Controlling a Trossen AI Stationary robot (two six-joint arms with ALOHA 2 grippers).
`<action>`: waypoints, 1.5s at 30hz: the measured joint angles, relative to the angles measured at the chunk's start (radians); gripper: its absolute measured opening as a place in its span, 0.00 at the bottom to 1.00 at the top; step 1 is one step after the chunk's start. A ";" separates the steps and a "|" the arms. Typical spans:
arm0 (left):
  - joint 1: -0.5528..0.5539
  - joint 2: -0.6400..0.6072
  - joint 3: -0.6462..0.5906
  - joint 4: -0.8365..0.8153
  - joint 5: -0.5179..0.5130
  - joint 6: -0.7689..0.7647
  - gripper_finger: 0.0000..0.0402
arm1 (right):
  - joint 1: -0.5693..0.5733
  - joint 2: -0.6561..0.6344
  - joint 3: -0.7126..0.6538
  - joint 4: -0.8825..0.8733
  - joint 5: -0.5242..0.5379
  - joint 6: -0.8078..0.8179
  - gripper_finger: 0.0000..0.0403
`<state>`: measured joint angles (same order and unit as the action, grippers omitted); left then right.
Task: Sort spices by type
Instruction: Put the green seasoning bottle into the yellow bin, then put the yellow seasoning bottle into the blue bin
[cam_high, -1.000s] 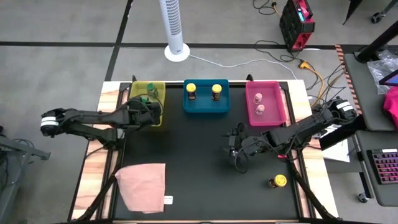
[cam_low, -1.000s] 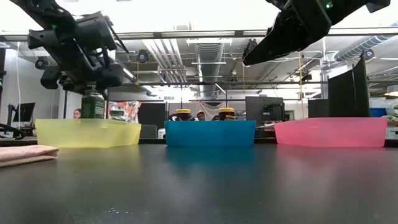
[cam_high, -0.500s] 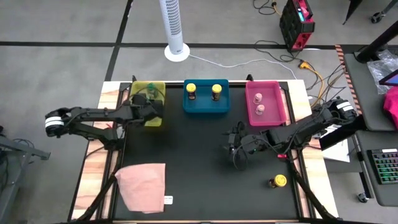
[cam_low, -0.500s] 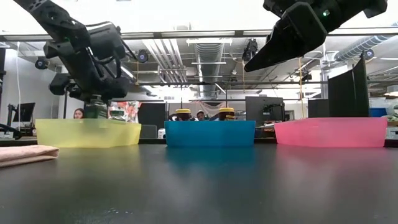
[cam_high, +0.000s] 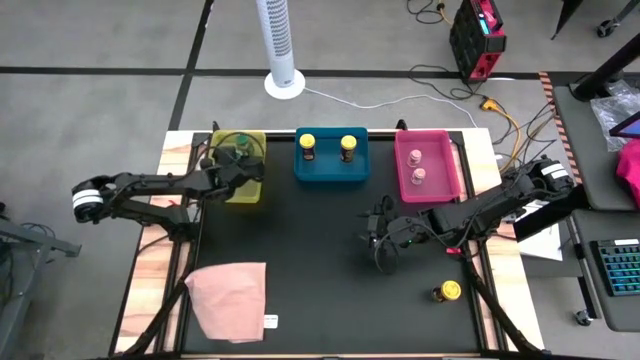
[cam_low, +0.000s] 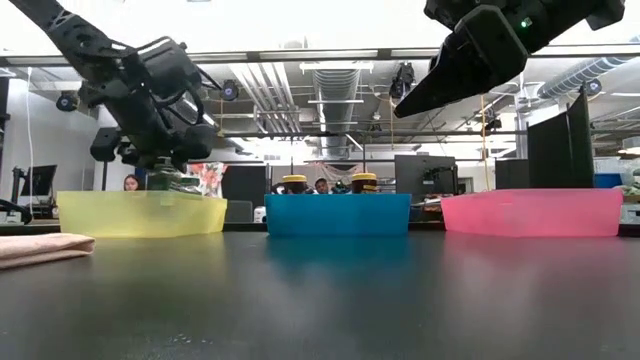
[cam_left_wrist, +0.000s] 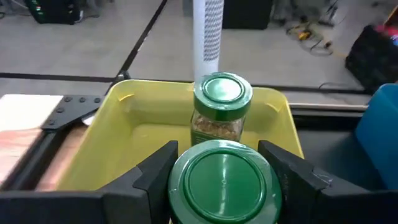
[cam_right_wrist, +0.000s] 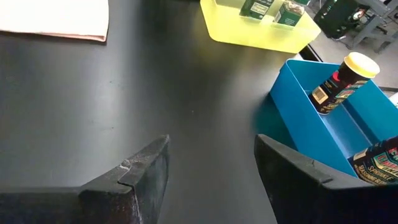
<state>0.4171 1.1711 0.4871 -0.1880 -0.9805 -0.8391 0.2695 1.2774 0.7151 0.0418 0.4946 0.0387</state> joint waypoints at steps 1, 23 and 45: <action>0.000 -0.002 -0.019 0.041 0.002 0.010 0.45 | 0.000 0.000 0.000 0.000 0.000 0.001 0.55; 0.002 0.004 -0.092 0.130 -0.067 0.049 0.45 | 0.000 0.000 -0.011 0.000 -0.003 0.025 0.57; 0.002 0.089 -0.091 0.136 -0.065 0.020 0.71 | 0.000 0.000 -0.011 -0.001 -0.005 0.045 0.71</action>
<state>0.4191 1.2602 0.3958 -0.0525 -1.0458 -0.8189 0.2695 1.2774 0.7040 0.0410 0.4894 0.0840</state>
